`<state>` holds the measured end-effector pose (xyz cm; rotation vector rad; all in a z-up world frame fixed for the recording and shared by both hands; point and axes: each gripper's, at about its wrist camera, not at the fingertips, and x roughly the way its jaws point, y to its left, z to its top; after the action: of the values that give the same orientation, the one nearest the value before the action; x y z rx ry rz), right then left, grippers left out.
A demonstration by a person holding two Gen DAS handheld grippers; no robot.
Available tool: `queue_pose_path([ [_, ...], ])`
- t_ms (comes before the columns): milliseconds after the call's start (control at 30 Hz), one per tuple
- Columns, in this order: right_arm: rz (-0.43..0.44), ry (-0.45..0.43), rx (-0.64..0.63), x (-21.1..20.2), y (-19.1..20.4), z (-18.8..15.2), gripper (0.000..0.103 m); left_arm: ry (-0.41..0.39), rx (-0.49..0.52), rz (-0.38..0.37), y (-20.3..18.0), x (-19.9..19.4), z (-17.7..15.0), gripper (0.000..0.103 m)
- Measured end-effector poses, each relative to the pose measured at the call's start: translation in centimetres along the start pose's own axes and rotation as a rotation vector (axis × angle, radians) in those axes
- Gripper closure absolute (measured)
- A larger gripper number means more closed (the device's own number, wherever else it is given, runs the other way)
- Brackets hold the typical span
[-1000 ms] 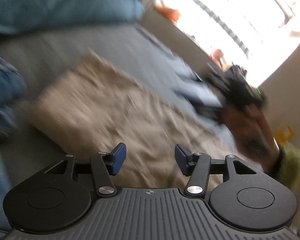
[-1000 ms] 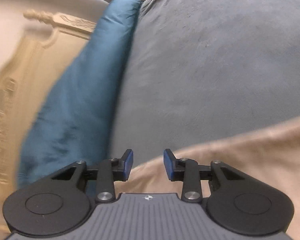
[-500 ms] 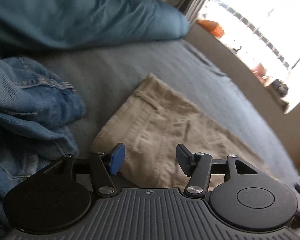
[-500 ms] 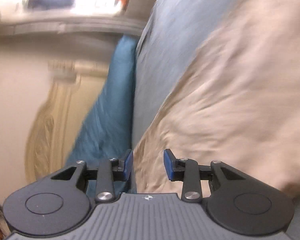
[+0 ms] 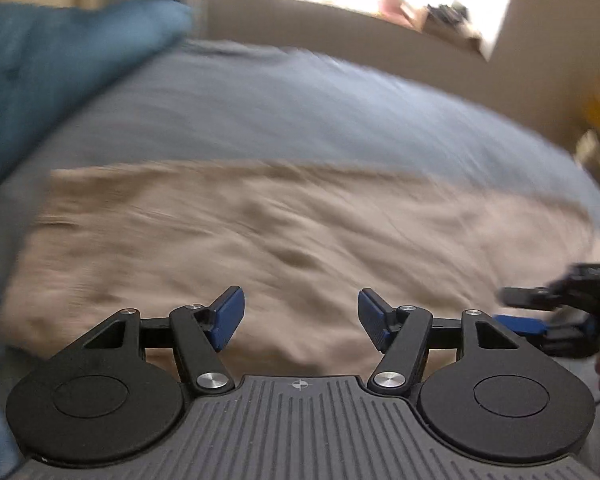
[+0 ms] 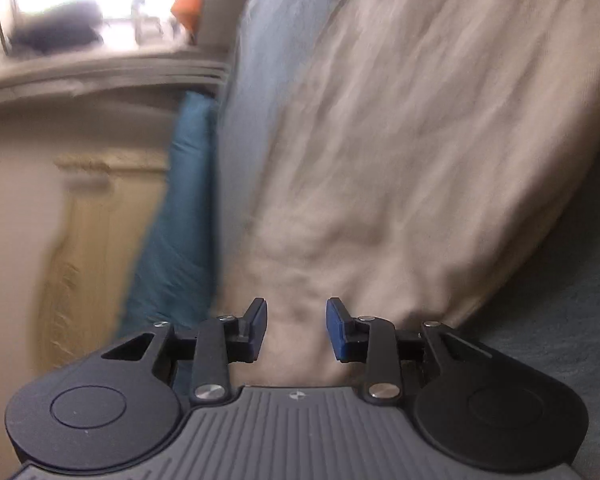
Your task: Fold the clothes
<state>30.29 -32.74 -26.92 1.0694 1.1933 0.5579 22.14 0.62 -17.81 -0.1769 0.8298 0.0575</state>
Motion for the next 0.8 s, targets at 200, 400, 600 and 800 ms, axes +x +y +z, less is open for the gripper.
queue_pose_path([
  [200, 0.071, -0.003, 0.154, -4.0, -3.3, -0.9, 0.066, 0.019, 0.01, -0.02, -2.8, 0.1, -0.3, 0.04],
  [400, 0.099, -0.094, 0.042, -7.7, -1.0, -0.5, 0.059, 0.087, -0.015, -0.002, -5.6, 1.3, -0.3, 0.036],
  [600, -0.03, -0.216, -0.14, -9.7, 2.4, -0.7, 0.035, 0.132, 0.098, 0.086, -8.0, 2.1, -2.2, 0.032],
  [800, -0.087, -0.212, -0.186, -9.5, 3.2, -1.5, 0.03, 0.166, 0.05, 0.063, -7.6, 2.5, -2.5, 0.003],
])
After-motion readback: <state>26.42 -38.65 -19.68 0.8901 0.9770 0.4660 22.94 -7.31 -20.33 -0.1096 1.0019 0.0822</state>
